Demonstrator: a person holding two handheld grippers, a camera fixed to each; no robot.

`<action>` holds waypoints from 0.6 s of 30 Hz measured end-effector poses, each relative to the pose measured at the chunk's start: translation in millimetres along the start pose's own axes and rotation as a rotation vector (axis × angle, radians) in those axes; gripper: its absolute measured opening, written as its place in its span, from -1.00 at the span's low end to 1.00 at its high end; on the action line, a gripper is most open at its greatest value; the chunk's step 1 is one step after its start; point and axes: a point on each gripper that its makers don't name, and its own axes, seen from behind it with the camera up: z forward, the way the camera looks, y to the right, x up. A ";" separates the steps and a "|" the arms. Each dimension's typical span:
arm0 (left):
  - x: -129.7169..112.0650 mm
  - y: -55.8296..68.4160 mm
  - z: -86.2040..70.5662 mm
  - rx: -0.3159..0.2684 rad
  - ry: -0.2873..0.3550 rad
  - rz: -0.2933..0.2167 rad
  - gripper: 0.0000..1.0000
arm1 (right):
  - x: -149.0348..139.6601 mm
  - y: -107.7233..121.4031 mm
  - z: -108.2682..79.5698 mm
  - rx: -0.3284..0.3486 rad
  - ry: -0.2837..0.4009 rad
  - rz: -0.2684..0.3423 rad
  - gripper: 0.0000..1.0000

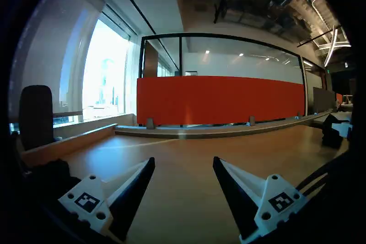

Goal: Fold towel

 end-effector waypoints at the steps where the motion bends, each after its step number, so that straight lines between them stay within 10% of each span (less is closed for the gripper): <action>1: 0.0 0.0 0.0 0.000 0.000 0.000 0.88 | 0.0 0.0 -0.1 0.000 0.000 0.000 0.98; 18: 0.3 0.0 0.1 0.000 0.000 0.000 0.88 | 1.2 -1.0 -0.4 0.001 -0.001 0.000 0.99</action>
